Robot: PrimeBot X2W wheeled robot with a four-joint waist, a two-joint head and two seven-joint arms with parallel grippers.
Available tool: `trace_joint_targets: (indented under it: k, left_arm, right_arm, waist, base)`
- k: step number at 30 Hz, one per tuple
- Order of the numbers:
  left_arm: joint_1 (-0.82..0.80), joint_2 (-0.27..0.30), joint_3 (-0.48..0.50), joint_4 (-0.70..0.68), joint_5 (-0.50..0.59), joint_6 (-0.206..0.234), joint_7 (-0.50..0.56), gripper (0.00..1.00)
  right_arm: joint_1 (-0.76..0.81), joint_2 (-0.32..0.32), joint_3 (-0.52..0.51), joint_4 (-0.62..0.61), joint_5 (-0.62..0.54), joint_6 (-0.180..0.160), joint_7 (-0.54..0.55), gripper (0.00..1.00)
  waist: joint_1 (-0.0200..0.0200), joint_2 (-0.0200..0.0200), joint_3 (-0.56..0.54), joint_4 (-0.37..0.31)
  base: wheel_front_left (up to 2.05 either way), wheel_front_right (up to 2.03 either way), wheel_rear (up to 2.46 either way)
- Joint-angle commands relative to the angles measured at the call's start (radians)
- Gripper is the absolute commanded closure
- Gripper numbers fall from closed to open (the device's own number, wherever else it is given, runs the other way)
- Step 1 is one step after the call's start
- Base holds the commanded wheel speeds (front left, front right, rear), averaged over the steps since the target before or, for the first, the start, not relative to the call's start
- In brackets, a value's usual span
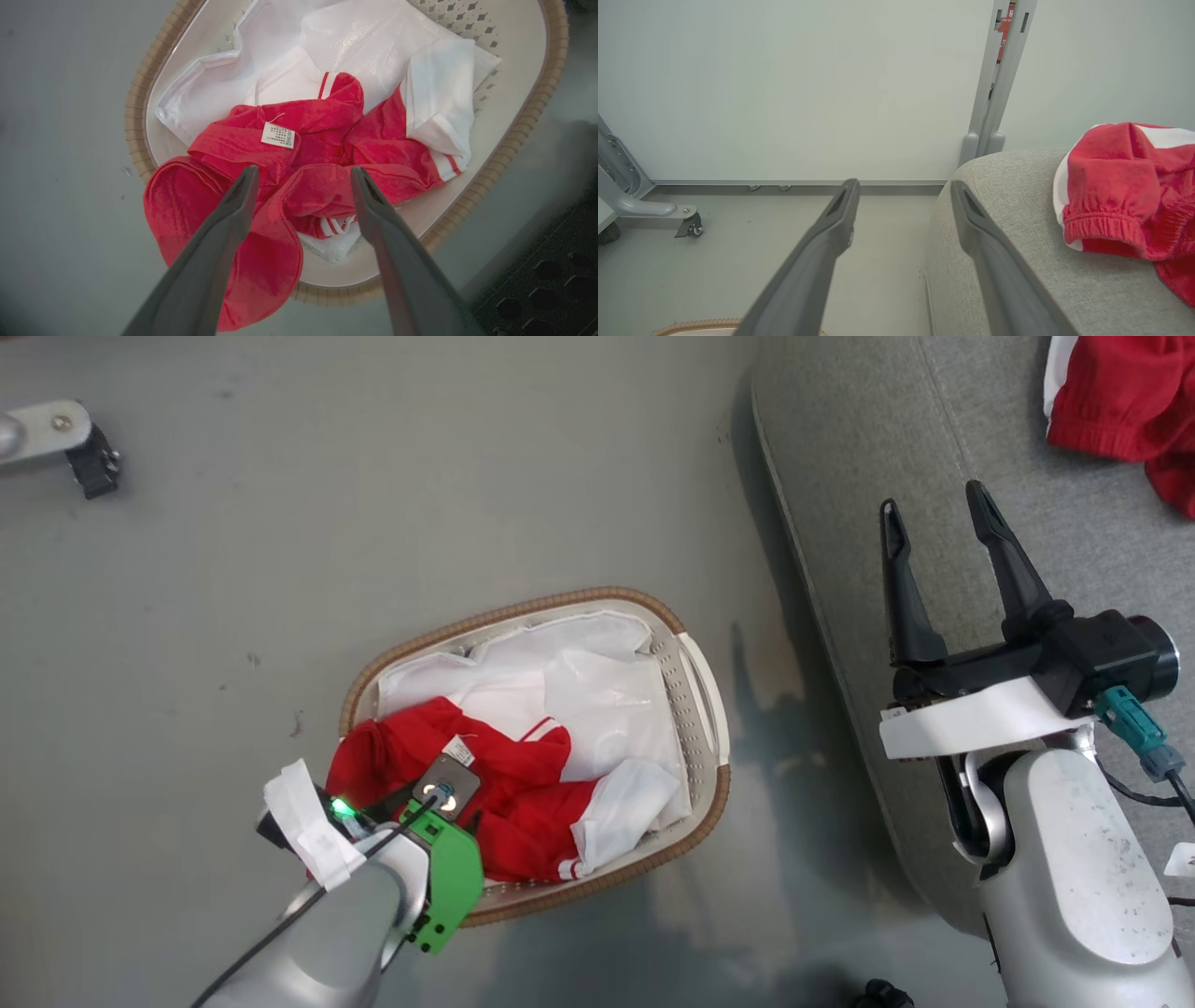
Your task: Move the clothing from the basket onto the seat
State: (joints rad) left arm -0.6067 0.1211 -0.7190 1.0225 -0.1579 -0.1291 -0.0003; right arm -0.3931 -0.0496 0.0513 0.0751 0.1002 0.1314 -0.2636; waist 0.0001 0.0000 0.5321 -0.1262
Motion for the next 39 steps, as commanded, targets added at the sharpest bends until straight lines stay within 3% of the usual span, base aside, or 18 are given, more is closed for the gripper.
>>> trace_joint_targets:
  k: [1, 20, 21, 22, 23, 24, 25, 39]
  left_arm:
    - [-0.035, 0.023, -0.015, 0.018, 0.010, -0.002, 0.008, 0.00]
    - [-0.157, 0.083, -0.107, 0.156, 0.002, 0.001, 0.042, 0.00]
    - [-0.160, 0.084, -0.109, 0.161, 0.002, 0.002, 0.044, 0.05]
    - [-0.163, 0.083, -0.110, 0.164, 0.001, 0.003, 0.047, 0.40]
    - [-0.165, 0.082, -0.111, 0.167, 0.000, 0.003, 0.049, 0.62]
    - [-0.167, 0.080, -0.113, 0.169, -0.001, 0.003, 0.050, 0.96]
    - [-0.169, 0.078, -0.115, 0.171, -0.002, 0.003, 0.048, 1.00]
    - [-0.164, 0.052, -0.121, 0.151, -0.030, 0.012, -0.046, 1.00]
  right_arm:
    - [-0.019, -0.002, 0.006, -0.008, 0.013, -0.001, -0.002, 0.00]
    - [-0.077, -0.002, 0.053, -0.024, 0.097, -0.001, -0.002, 0.00]
    - [-0.080, -0.002, 0.055, -0.024, 0.100, -0.001, -0.002, 0.00]
    - [-0.083, -0.002, 0.056, -0.024, 0.102, -0.001, -0.002, 0.00]
    - [-0.085, -0.002, 0.058, -0.024, 0.104, -0.001, -0.002, 0.00]
    - [-0.088, -0.002, 0.059, -0.023, 0.104, -0.001, -0.002, 0.00]
    - [-0.089, -0.002, 0.061, -0.023, 0.105, -0.001, -0.002, 0.00]
    - [-0.063, -0.002, 0.052, 0.008, 0.084, -0.001, -0.002, 0.00]
  waist:
    - [-0.0001, 0.0000, 0.099, -0.058]
    - [-0.0001, 0.0000, 0.227, -0.119]
    - [-0.0001, 0.0000, 0.229, -0.119]
    - [-0.0001, 0.0000, 0.230, -0.119]
    - [-0.0001, 0.0000, 0.230, -0.119]
    - [-0.0001, 0.0000, 0.230, -0.119]
    - [-0.0001, 0.0000, 0.229, -0.119]
    - [-0.0001, 0.0000, 0.153, -0.097]
  base:
    - [0.00, 0.00, 0.00]
    - [0.00, 0.00, 0.00]
    - [0.00, 0.00, 0.00]
    - [0.00, 0.00, 0.00]
    - [0.00, 0.00, 0.00]
    - [0.00, 0.00, 0.00]
    - [0.00, 0.00, 0.00]
    - [0.00, 0.00, 0.00]
